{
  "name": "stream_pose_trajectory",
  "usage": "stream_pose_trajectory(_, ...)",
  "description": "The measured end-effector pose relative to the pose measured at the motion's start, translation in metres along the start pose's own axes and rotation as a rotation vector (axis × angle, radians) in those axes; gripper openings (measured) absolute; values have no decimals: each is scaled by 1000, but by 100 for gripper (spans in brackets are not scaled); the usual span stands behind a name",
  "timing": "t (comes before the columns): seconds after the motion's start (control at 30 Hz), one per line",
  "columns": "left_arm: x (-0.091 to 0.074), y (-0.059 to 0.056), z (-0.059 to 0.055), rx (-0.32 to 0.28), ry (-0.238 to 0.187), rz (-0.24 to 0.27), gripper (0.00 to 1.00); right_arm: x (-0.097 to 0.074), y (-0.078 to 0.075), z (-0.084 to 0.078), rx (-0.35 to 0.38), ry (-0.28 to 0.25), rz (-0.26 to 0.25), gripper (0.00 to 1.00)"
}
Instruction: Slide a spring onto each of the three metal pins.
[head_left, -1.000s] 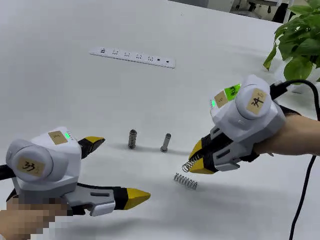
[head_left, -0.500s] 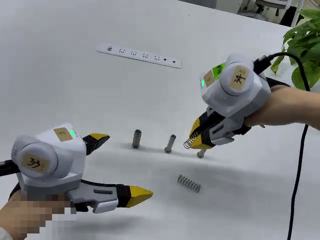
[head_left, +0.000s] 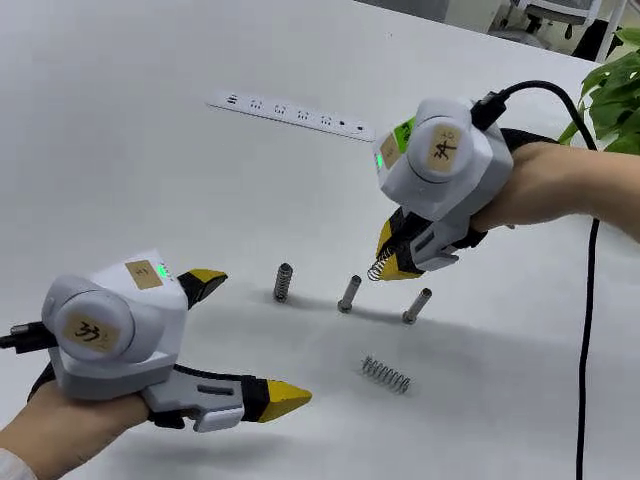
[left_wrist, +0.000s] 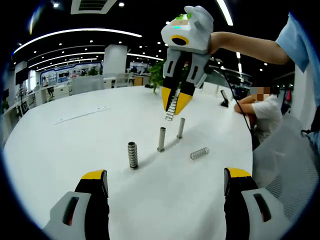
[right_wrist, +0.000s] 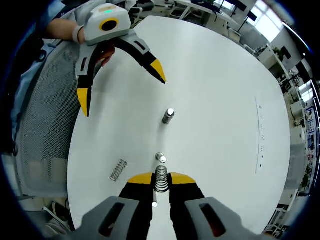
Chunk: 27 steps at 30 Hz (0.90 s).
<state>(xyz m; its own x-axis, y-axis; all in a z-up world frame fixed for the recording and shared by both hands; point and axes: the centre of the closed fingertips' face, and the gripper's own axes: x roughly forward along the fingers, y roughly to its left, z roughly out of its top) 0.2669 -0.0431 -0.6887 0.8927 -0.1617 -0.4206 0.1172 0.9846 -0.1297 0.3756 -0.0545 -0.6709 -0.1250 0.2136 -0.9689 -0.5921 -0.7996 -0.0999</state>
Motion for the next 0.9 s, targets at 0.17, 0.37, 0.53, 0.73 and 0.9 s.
stream_pose_trajectory(0.17, 0, 2, 0, 5, 2, 6, 98, 3, -1, 4, -23, 18, 6, 12)
stream_pose_trajectory(0.37, 0, 1, 0, 13, 5, 3, 98, 7, 0, 8, -35, 26, 21, 12)
stream_pose_trajectory(0.53, 1, 2, 0, 15, 6, 0, 97, 10, -1, 10, -49, 37, 29, 12)
stream_pose_trajectory(0.73, 0, 2, 2, 7, -1, 4, 97, 15, 1, 9, -54, 50, 47, 12)
stream_pose_trajectory(0.9, 0, 2, 1, 8, 0, 2, 96, 18, 1, 10, -59, 54, 52, 13)
